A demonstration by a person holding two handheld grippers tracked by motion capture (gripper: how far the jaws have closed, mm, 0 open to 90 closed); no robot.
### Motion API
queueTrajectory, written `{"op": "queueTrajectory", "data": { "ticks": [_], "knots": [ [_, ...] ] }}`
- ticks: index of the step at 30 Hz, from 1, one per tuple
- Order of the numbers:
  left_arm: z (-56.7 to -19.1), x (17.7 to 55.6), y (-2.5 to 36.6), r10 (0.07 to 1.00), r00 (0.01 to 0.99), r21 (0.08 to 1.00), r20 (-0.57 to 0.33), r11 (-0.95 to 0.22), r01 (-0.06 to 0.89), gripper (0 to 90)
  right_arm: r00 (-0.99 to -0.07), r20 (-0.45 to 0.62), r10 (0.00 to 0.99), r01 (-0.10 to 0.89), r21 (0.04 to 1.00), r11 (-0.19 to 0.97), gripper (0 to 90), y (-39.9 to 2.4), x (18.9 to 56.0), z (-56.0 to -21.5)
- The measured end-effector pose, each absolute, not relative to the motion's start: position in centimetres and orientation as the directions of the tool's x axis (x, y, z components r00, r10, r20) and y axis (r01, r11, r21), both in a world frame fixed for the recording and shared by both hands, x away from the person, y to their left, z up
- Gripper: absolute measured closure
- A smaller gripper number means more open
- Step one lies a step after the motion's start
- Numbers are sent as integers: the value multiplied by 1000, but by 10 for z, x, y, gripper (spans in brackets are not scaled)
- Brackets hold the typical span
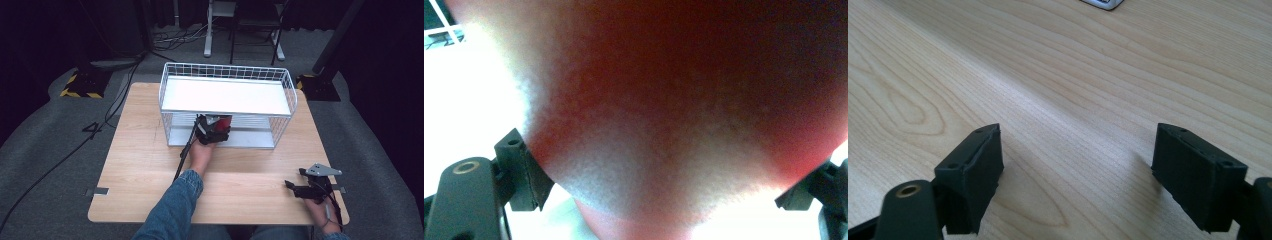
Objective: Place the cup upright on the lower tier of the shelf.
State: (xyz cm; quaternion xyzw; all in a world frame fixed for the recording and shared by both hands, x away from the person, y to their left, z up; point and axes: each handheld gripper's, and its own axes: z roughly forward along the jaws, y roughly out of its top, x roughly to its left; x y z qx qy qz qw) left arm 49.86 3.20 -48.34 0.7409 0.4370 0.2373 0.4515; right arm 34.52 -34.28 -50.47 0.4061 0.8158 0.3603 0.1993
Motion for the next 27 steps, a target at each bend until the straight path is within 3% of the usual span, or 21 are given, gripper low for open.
{"op": "queueTrajectory", "data": {
  "ticks": [11,17,22,27],
  "knots": [
    [-482,498,30,863,505,880,-33,-214,424,144,-591,-33,806,520,749,411,206,-343,345,-505],
    [-480,494,37,840,541,891,-23,-228,392,62,-592,-33,806,519,749,412,206,-343,345,-505],
    [-480,488,46,772,634,895,-51,-247,372,0,-592,-34,806,518,749,412,205,-343,345,-505],
    [-477,473,56,787,613,898,-69,-219,383,0,-594,-35,804,516,749,415,204,-342,345,-505]
  ]
}}
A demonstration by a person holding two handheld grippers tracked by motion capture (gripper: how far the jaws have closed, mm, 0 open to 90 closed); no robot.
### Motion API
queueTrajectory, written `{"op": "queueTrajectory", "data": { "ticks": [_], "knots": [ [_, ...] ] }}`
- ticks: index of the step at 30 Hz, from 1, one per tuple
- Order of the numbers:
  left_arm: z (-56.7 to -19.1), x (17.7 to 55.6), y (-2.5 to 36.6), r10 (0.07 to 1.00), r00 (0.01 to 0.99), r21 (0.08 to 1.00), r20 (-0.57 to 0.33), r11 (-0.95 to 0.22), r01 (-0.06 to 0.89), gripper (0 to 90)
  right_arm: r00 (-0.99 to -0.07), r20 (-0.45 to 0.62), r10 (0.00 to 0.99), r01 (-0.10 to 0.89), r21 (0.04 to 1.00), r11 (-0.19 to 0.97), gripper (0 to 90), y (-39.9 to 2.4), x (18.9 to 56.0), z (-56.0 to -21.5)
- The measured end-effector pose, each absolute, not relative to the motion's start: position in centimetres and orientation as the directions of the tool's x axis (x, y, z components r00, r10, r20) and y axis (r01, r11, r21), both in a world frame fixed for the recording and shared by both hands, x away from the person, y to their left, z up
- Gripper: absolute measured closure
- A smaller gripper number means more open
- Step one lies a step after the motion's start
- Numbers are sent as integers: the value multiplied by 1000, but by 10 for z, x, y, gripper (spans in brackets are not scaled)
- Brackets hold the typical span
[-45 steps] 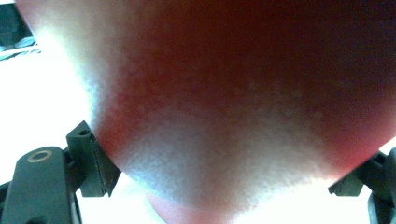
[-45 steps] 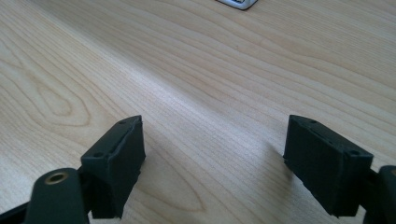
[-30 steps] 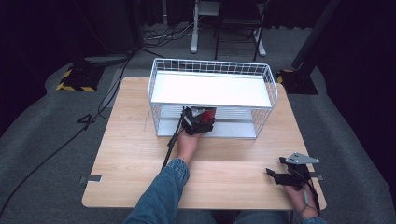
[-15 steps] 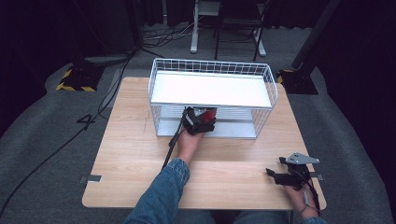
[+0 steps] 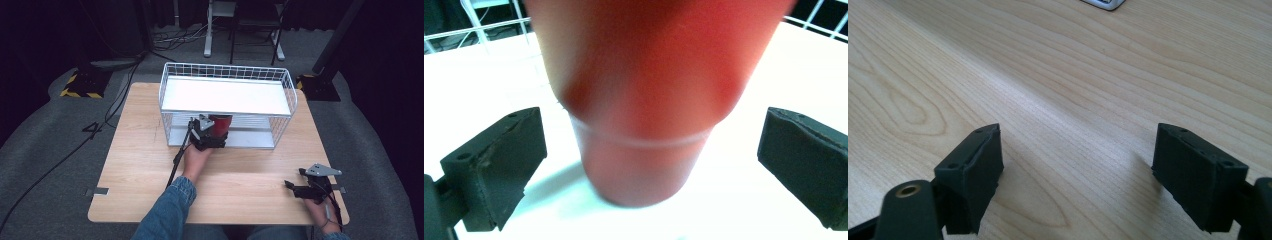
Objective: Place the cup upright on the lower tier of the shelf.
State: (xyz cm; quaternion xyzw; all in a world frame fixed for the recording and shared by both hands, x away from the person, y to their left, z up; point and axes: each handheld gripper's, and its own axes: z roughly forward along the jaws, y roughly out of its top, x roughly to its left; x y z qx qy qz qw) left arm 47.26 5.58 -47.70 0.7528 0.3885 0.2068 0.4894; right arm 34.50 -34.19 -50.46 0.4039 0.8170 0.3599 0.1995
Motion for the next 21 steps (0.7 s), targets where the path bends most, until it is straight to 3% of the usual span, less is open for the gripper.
{"op": "queueTrajectory", "data": {
  "ticks": [16,21],
  "knots": [
    [-452,409,92,770,631,912,-97,-184,366,0,-605,-21,796,520,747,415,201,-342,346,-505],
    [-439,381,101,752,657,923,-54,-213,320,0,-604,-10,797,528,745,409,196,-342,347,-505]
  ]
}}
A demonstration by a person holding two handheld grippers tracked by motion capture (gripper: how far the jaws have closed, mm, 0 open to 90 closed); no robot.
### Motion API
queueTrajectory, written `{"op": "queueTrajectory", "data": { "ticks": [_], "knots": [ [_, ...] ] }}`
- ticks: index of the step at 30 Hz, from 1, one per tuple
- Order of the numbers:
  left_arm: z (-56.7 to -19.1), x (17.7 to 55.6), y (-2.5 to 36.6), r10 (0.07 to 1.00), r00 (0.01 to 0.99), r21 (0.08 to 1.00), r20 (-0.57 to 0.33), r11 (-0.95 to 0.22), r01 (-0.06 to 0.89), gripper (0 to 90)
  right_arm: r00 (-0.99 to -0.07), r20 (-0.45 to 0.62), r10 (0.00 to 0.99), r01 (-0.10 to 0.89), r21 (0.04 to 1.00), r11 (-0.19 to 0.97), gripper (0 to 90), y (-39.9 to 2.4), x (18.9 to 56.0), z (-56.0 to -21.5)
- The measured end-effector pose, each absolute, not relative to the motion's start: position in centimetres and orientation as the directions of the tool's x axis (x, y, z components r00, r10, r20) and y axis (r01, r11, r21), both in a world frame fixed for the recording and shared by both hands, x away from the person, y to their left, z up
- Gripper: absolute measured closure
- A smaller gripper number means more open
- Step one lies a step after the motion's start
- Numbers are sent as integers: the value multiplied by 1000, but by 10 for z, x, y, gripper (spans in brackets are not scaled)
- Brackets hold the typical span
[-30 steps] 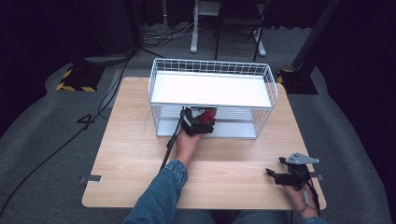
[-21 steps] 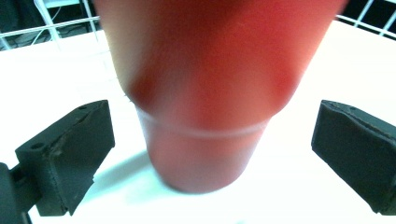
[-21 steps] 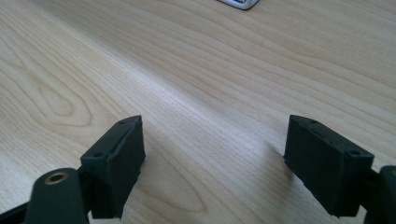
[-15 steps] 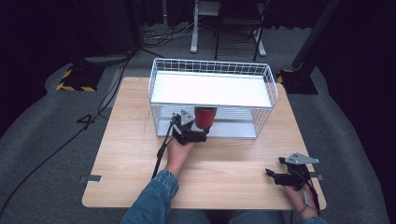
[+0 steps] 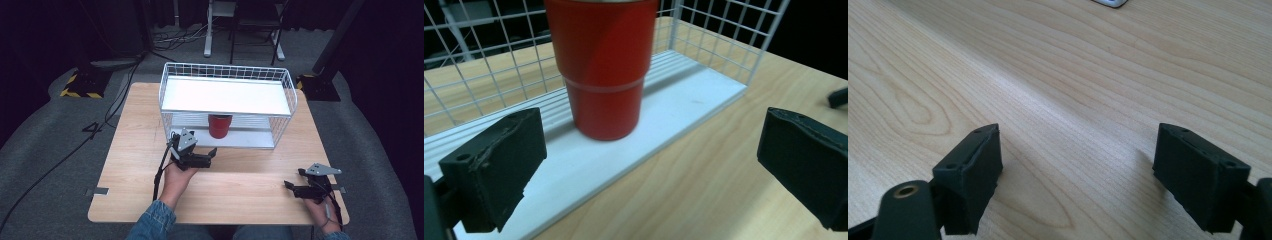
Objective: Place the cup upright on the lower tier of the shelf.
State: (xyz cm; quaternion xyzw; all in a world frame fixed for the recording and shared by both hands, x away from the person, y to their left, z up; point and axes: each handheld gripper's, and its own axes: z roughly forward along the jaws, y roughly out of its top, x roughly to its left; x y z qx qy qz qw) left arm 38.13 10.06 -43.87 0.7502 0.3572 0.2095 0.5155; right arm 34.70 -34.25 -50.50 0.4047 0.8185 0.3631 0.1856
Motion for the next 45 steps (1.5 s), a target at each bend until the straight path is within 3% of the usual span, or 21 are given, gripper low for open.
{"op": "queueTrajectory", "data": {
  "ticks": [26,36,45],
  "knots": [
    [-422,320,153,727,682,910,-83,-224,349,0,-601,-8,800,531,744,407,190,-341,347,-505],
    [-434,308,184,720,674,875,-166,-207,437,0,-601,-16,799,527,744,411,191,-340,346,-505],
    [-450,305,203,748,648,840,-143,-254,480,0,-602,-17,798,526,744,412,191,-340,346,-505]
  ]
}}
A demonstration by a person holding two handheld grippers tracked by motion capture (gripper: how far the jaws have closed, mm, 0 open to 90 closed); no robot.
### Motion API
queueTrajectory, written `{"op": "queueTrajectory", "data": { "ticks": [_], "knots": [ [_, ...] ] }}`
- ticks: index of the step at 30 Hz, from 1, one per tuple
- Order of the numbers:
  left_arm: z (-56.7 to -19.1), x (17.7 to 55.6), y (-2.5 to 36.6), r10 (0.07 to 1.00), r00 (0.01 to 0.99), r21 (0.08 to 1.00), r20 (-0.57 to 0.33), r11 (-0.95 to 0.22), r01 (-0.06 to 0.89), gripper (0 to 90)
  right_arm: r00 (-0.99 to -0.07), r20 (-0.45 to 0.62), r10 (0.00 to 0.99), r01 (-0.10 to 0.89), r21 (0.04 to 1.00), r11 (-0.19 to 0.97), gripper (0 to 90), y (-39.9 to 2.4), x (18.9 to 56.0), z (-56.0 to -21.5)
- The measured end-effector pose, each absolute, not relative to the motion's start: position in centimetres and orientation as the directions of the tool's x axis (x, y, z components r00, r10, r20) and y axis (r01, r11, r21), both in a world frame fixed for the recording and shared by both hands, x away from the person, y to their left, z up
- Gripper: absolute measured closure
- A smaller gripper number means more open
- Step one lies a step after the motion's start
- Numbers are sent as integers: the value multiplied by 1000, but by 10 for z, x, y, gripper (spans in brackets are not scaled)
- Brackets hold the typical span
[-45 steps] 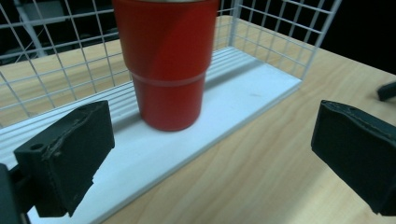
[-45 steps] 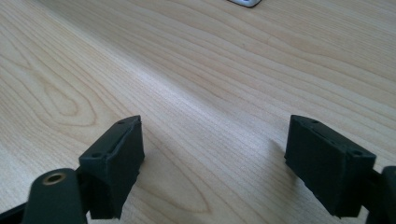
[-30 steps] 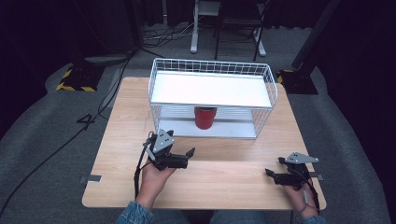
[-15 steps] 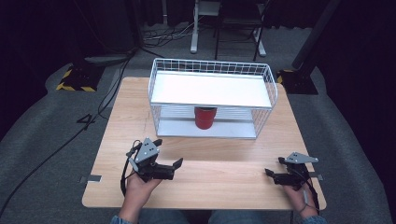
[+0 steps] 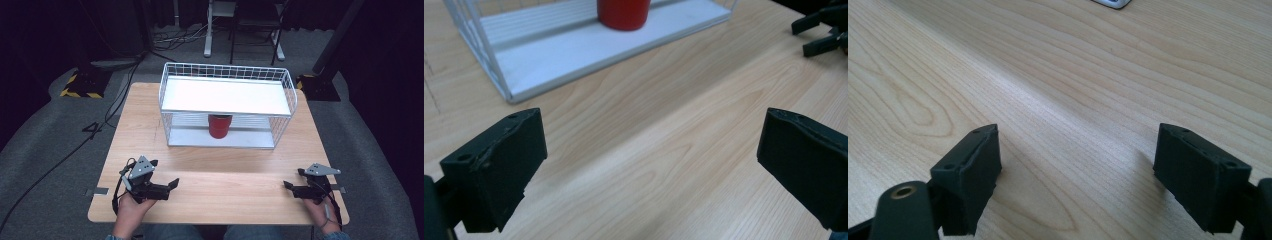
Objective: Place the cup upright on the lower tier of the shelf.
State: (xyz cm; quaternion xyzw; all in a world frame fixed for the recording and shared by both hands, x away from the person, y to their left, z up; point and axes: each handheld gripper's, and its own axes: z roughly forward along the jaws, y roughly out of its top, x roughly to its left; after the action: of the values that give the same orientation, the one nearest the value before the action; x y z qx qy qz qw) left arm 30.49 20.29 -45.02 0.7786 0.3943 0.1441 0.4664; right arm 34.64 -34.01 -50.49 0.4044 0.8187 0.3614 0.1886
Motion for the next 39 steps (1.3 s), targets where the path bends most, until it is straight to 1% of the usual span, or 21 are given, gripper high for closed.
{"op": "queueTrajectory", "data": {
  "ticks": [9,20,22,23,29,32,33,39],
  "knots": [
    [-473,307,210,763,634,776,-124,-324,541,1,-604,-20,797,523,745,415,191,-340,346,-505],
    [-488,310,212,773,626,718,-104,-377,586,2,-605,-21,796,521,746,415,191,-340,346,-505],
    [-491,311,212,776,624,709,-91,-390,588,2,-605,-21,796,520,746,415,191,-340,346,-505],
    [-493,312,212,777,626,695,-69,-413,589,3,-605,-21,796,520,746,415,191,-340,346,-505],
    [-502,314,213,784,620,658,-31,-451,603,3,-605,-21,796,521,746,415,190,-340,346,-505],
    [-505,314,213,791,611,654,-30,-447,610,3,-605,-21,796,520,746,415,191,-340,346,-505],
    [-505,314,213,791,611,657,-14,-454,602,0,-605,-21,796,520,747,415,191,-340,346,-505],
    [-507,314,213,799,601,665,-21,-438,605,0,-605,-21,796,520,746,415,190,-340,346,-505]
  ]
}}
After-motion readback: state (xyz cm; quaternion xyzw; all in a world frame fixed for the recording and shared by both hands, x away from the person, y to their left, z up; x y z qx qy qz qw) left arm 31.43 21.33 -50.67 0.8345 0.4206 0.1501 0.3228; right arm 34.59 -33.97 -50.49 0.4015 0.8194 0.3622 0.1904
